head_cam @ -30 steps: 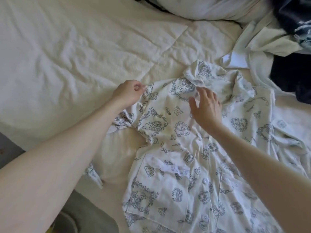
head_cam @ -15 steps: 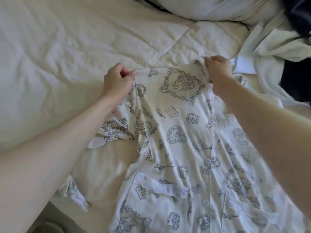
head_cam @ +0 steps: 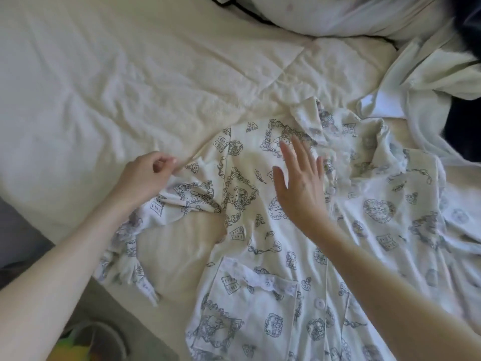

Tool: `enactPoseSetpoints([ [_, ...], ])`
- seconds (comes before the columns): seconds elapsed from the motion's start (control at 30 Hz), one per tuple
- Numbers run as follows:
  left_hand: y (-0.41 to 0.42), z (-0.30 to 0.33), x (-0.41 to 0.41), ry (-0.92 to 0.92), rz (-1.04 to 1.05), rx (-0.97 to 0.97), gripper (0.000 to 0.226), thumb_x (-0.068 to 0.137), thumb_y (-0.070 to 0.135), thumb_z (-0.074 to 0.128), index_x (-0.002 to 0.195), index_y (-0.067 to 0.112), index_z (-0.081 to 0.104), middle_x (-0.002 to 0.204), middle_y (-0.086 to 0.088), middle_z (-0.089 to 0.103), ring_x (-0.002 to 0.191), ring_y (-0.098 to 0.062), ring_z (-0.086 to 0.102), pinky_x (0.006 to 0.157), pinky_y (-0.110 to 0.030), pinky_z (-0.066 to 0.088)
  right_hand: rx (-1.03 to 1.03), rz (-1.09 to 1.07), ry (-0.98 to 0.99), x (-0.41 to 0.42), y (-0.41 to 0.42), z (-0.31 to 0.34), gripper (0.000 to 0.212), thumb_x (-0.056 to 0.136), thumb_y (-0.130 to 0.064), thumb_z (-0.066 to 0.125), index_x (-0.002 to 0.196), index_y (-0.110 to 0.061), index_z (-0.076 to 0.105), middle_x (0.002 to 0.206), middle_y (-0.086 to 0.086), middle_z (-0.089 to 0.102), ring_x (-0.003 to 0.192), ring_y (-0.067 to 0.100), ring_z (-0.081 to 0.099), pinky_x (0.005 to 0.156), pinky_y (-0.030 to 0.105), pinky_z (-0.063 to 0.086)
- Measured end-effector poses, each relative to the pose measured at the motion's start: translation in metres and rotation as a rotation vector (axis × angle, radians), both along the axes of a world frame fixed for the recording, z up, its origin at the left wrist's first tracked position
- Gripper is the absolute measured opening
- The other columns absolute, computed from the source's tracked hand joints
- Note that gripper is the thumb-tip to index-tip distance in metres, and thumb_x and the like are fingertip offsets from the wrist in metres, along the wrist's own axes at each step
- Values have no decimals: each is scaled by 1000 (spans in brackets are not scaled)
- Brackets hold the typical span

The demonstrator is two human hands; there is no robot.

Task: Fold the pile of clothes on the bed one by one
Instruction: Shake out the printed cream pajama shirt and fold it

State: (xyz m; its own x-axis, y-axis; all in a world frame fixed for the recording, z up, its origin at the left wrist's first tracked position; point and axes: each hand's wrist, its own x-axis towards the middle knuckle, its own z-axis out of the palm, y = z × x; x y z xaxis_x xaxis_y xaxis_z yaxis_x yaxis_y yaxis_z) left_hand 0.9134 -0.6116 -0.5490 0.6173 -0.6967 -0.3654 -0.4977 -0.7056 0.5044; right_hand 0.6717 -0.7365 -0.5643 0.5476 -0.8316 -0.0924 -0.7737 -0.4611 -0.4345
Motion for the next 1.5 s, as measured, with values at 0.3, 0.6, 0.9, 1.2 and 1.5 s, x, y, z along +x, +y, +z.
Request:
enactPoseSetpoints([
  [0.3,132,0,-20,244,234,22,45,76,24,77,112,19,50,98,10,58,90,-11,59,71,-24,46,102,13,66,-32,161,-4,56,94,-34,51,145,-17,36,154,10,26,142,31,19,111,59,15],
  [0.6,144,53,-14,-484,17,-40,19,79,0,61,97,1,55,92,-20,54,70,-43,56,51,-35,30,347,113,238,-50,182,-5,53,100,-37,34,150,-28,20,160,0,7,147,17,-4,118,46,-1],
  [0.9,160,50,-118,2,-380,-27,36,91,28,59,126,21,55,128,7,51,118,-11,48,88,-17,35,487,-16,99,-57,184,35,48,101,-32,38,147,-20,31,156,3,22,146,18,11,117,36,10],
  [1.2,175,-3,-85,48,-221,293,56,82,37,69,131,17,49,137,-11,37,128,-30,33,104,-45,33,499,163,439,-72,193,-7,63,100,-43,32,150,-33,-4,159,1,-15,144,25,-19,114,52,-6],
  [1.5,185,82,-85,80,515,-298,10,92,24,58,92,15,53,80,13,55,77,-9,53,58,-7,37,803,-115,68,-69,169,24,44,100,-28,42,143,-18,39,153,5,30,142,22,26,113,47,27],
])
